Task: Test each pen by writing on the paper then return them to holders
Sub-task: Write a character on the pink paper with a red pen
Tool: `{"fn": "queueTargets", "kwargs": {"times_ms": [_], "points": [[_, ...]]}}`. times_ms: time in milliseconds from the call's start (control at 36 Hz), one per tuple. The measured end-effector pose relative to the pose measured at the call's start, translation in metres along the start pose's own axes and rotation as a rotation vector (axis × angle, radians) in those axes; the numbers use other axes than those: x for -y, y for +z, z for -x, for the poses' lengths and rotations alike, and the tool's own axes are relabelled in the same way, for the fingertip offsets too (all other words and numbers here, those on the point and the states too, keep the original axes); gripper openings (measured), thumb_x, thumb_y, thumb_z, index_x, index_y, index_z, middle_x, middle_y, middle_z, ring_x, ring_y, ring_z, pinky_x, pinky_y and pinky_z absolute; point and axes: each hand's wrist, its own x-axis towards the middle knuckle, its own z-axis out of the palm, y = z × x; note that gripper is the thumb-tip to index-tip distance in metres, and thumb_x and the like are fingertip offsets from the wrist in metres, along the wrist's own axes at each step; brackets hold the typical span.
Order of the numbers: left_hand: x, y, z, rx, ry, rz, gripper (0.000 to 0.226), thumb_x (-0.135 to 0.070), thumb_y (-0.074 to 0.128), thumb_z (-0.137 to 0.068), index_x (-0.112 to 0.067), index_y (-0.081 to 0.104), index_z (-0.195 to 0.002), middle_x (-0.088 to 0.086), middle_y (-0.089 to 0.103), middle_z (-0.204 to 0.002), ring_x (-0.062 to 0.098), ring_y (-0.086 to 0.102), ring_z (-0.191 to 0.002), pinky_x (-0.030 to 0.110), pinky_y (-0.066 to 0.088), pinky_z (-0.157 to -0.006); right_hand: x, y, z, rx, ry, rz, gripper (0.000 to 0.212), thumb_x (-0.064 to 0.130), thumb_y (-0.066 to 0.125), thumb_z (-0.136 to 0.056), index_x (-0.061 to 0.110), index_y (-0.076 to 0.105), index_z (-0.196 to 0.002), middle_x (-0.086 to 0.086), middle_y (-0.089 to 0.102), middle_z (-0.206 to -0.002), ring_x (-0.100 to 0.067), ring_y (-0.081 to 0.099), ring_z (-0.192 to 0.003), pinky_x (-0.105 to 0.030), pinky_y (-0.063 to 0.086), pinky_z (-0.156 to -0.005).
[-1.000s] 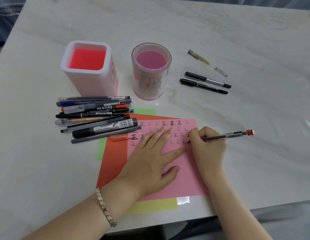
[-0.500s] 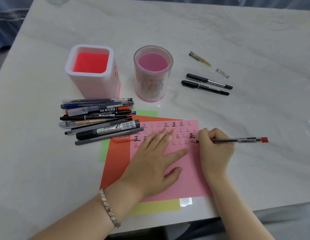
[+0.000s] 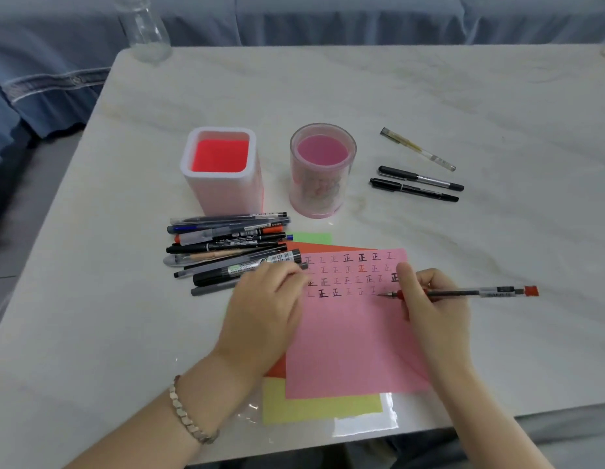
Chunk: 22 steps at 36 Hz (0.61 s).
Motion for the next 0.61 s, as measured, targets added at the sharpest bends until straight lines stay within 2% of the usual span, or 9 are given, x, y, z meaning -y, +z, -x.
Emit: {"fn": "queueTargets", "kwargs": {"times_ms": [111,194,250,306,389,444,528,611], "points": [[0.021,-0.017,0.004,0.061,-0.046,-0.119,0.026,-0.020,0.046,-0.083,-0.008,0.068,-0.084,0.004,0.063,-0.083,0.026,0.060,-0.075,0.038,0.050,-0.063,0.003,0.001,0.004,0.034,0.018,0.017,0.037,0.022,0.060,-0.087,0.011,0.047,-0.055,0.010,0.045,-0.038,-0.002,0.040,-0.038,-0.010,0.033,-0.042],[0.026,-0.023,0.008,0.103,-0.041,-0.172,0.008,-0.014,0.066,-0.079,-0.007,0.068,-0.083,0.005,0.062,-0.078,0.027,0.061,-0.069,0.038,0.053,-0.055,0.005,0.002,0.006,0.051,0.023,0.001,0.037,0.021,0.060,-0.087,0.011,0.047,-0.054,0.010,0.044,-0.038,-0.001,0.038,-0.037,-0.011,0.031,-0.041],[0.024,-0.024,0.009,0.142,-0.088,-0.160,0.022,-0.008,0.081,-0.066,-0.008,0.069,-0.084,0.004,0.061,-0.077,0.025,0.061,-0.069,0.035,0.055,-0.055,0.006,0.003,0.007,0.058,0.017,-0.009,0.038,0.021,0.059,-0.088,0.012,0.046,-0.053,0.009,0.044,-0.037,-0.002,0.038,-0.037,-0.012,0.031,-0.042],[0.021,-0.025,0.010,0.164,-0.151,-0.124,0.031,-0.007,0.084,-0.061,-0.009,0.070,-0.088,0.002,0.060,-0.077,0.023,0.061,-0.072,0.030,0.053,-0.058,0.006,0.002,0.007,0.060,0.010,-0.019,0.037,0.021,0.059,-0.088,0.011,0.047,-0.054,0.009,0.043,-0.038,-0.003,0.038,-0.038,-0.012,0.031,-0.042],[0.009,-0.031,0.008,0.180,-0.310,0.114,0.020,-0.009,0.075,-0.074,-0.016,0.069,-0.092,-0.008,0.055,-0.082,0.011,0.057,-0.080,0.016,0.042,-0.071,0.006,0.002,0.007,0.082,0.037,-0.060,0.035,0.021,0.057,-0.089,0.011,0.050,-0.057,0.008,0.046,-0.040,-0.003,0.038,-0.039,-0.013,0.033,-0.044],[-0.001,-0.034,0.007,0.169,-0.446,0.364,0.020,-0.010,0.069,-0.081,-0.029,0.065,-0.087,-0.014,0.056,-0.084,0.002,0.055,-0.080,0.007,0.038,-0.070,0.008,0.002,0.009,0.114,0.092,-0.156,0.033,0.023,0.053,-0.091,0.011,0.055,-0.061,0.003,0.053,-0.044,-0.008,0.044,-0.043,-0.017,0.038,-0.047],[-0.018,-0.038,0.005,0.122,-0.574,0.653,0.032,-0.007,0.070,-0.079,-0.038,0.062,-0.081,-0.011,0.063,-0.077,-0.002,0.056,-0.073,0.007,0.042,-0.068,0.018,0.002,0.015,0.192,0.166,-0.362,0.036,0.032,0.045,-0.090,0.008,0.062,-0.069,-0.010,0.064,-0.053,-0.016,0.058,-0.047,-0.021,0.047,-0.049],[-0.033,-0.043,0.004,0.134,-0.588,0.769,0.030,-0.007,0.071,-0.078,-0.036,0.065,-0.082,-0.007,0.063,-0.079,-0.002,0.056,-0.070,0.008,0.043,-0.066,0.029,0.000,0.022,0.271,0.164,-0.433,0.045,0.042,0.040,-0.079,0.008,0.067,-0.064,-0.016,0.066,-0.055,-0.021,0.061,-0.048,-0.022,0.049,-0.048]]}}
